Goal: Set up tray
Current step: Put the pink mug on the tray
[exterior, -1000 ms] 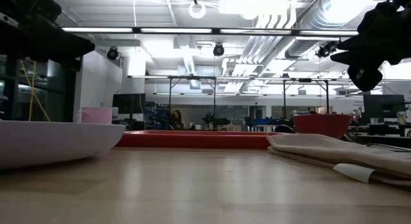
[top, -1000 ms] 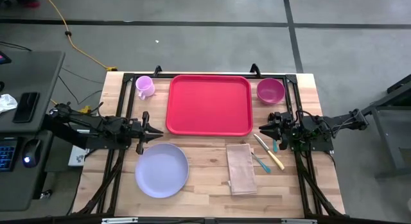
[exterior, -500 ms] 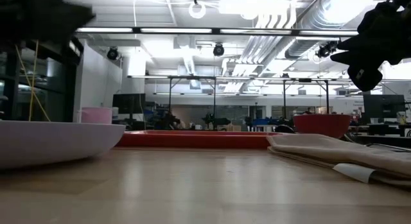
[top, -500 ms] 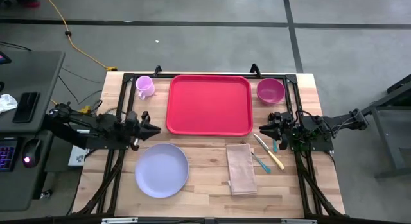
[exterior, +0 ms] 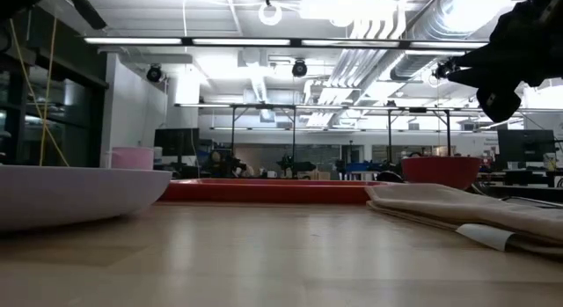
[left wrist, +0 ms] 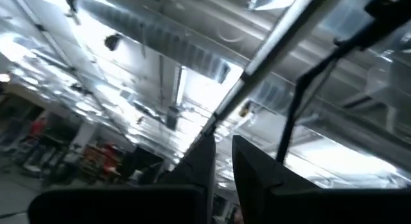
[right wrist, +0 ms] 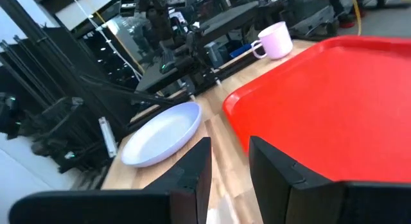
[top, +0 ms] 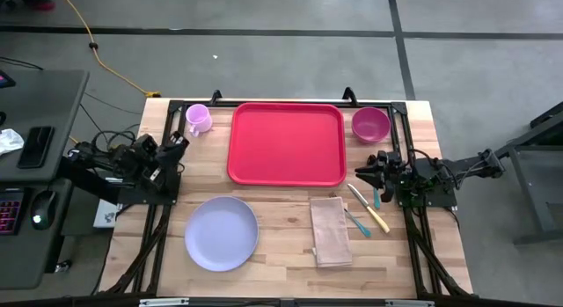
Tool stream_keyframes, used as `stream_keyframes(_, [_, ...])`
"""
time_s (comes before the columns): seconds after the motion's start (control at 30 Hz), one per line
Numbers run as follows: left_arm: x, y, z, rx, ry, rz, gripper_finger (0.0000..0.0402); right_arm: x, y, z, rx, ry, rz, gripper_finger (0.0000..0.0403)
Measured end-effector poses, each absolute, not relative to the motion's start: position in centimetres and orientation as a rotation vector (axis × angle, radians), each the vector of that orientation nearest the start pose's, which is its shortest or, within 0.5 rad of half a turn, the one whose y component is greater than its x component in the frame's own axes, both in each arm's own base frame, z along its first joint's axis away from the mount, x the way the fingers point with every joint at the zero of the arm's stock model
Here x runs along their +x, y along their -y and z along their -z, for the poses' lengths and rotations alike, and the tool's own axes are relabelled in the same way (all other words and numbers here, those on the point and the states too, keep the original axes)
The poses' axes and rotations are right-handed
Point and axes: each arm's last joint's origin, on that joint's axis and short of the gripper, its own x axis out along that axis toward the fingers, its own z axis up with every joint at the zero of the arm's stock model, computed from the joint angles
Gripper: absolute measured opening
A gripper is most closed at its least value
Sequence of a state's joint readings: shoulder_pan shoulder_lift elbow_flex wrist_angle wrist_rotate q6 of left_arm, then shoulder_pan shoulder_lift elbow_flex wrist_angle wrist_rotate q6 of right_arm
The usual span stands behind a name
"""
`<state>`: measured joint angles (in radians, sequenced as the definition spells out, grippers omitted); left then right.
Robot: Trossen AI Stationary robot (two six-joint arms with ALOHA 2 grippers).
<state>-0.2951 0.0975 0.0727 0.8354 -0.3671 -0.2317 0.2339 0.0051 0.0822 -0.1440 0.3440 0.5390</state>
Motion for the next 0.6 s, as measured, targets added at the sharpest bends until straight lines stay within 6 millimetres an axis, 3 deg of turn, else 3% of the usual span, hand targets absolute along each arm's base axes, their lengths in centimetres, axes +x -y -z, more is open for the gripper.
stream_keyframes(0.1, [7.0,0.9,-25.1,-0.494,0.752,-0.033,0.0085,9.0,-1.0,-17.7,0.496,-0.024,0.163,0.0083])
stream_keyframes(0.23, [7.6,0.8,-25.9,-0.485,0.594,-0.130,0.0085,9.0,-0.9,-17.7,0.492,-0.013,0.202,0.0083])
stream_keyframes(0.6, [7.1,0.0,-34.1,-0.376,0.231,-0.483,0.0085,9.0,-0.9,-17.8,0.494,-0.001,0.219,0.0083])
